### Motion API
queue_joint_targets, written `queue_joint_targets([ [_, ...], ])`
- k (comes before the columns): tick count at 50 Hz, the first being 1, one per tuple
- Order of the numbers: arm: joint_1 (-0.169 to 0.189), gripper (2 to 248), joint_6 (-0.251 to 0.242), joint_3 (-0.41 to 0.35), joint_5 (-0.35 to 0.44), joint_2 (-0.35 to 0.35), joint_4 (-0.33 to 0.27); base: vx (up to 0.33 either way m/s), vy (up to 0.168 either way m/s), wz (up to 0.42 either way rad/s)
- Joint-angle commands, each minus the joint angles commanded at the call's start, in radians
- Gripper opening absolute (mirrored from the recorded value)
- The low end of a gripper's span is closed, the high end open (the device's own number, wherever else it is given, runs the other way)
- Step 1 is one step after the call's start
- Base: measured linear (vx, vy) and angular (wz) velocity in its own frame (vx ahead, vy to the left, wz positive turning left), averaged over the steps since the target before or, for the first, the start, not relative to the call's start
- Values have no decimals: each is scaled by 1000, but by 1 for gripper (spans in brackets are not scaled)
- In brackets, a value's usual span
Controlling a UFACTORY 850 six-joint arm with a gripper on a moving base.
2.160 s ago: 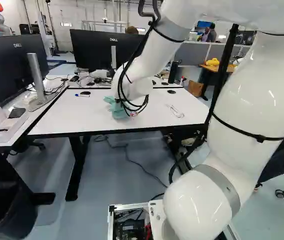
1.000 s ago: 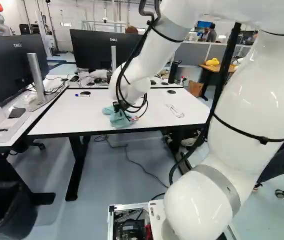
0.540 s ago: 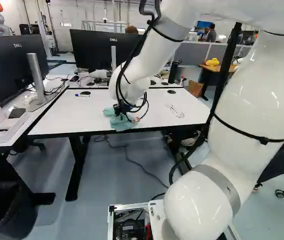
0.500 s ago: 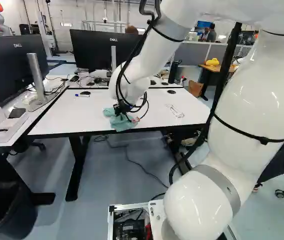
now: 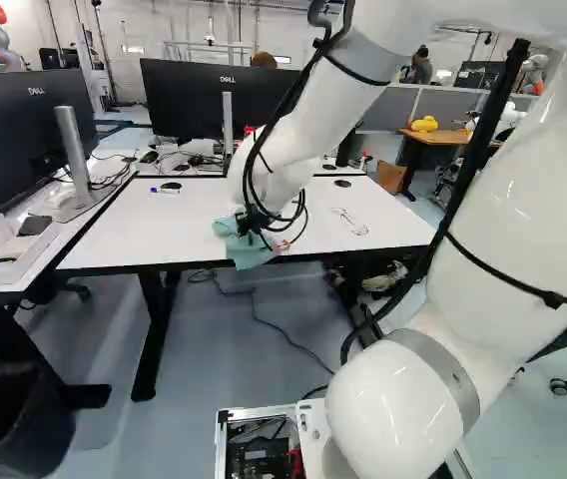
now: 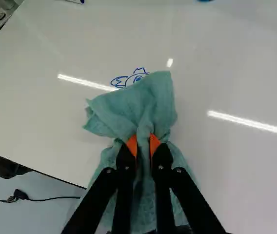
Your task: Clean the table with the green towel
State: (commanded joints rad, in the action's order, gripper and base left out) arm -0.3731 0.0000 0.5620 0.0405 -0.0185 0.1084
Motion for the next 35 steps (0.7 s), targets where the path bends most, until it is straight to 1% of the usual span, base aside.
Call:
queue_joint_targets([
  [17, 69, 50, 0, -2, 0, -2, 0, 0, 0, 0],
  [35, 103, 50, 0, 76, 0, 73, 0, 0, 0, 0],
])
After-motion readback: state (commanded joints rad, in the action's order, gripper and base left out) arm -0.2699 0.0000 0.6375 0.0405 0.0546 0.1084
